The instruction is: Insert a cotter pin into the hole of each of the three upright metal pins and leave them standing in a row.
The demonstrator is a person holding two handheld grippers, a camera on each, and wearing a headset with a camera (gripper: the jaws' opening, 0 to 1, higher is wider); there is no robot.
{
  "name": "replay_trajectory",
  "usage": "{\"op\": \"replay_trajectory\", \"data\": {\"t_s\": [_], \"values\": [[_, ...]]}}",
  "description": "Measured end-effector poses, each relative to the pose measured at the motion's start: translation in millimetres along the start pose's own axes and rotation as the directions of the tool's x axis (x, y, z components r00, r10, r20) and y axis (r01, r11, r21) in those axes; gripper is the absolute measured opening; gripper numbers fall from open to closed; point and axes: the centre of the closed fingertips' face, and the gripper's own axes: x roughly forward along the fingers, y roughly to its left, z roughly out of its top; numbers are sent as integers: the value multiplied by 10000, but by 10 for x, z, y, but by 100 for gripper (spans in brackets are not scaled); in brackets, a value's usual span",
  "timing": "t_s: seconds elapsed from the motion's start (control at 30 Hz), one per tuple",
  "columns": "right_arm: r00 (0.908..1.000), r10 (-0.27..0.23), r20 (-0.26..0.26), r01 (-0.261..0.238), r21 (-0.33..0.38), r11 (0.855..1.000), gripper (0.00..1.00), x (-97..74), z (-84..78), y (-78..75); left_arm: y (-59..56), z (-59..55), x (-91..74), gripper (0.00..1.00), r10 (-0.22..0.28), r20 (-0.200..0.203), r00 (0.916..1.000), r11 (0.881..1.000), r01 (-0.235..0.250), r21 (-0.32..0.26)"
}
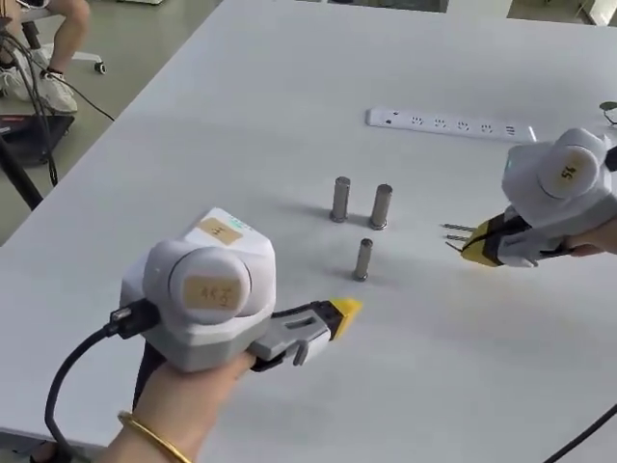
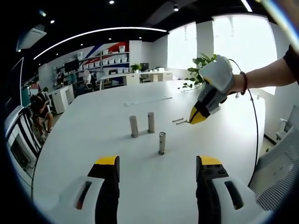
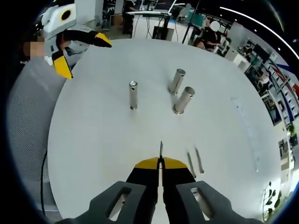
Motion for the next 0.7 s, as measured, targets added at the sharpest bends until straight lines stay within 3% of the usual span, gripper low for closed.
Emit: {"op": "replay_trajectory", "data": {"t_s": [0.2,0.33,0.5,0.7], "values": [[9990,-33,457,80,-1039,9946,0,-98,195,177,-83,-11,0,56,-384,-107,9992,9991,382,-208],[9965,112,831,-12,-1192,9929,0,-134,308,290,-169,21,5,51,-836,10,9965,9961,836,-276],[9914,276,1279,-44,-1777,9841,0,-147,431,394,-297,78,8,42,-1519,137,9883,9859,1525,-694],[9861,438,1604,-4,-2611,9653,0,-235,587,587,-474,87,-1,32,-2428,-74,9700,9620,2398,-1302]]}}
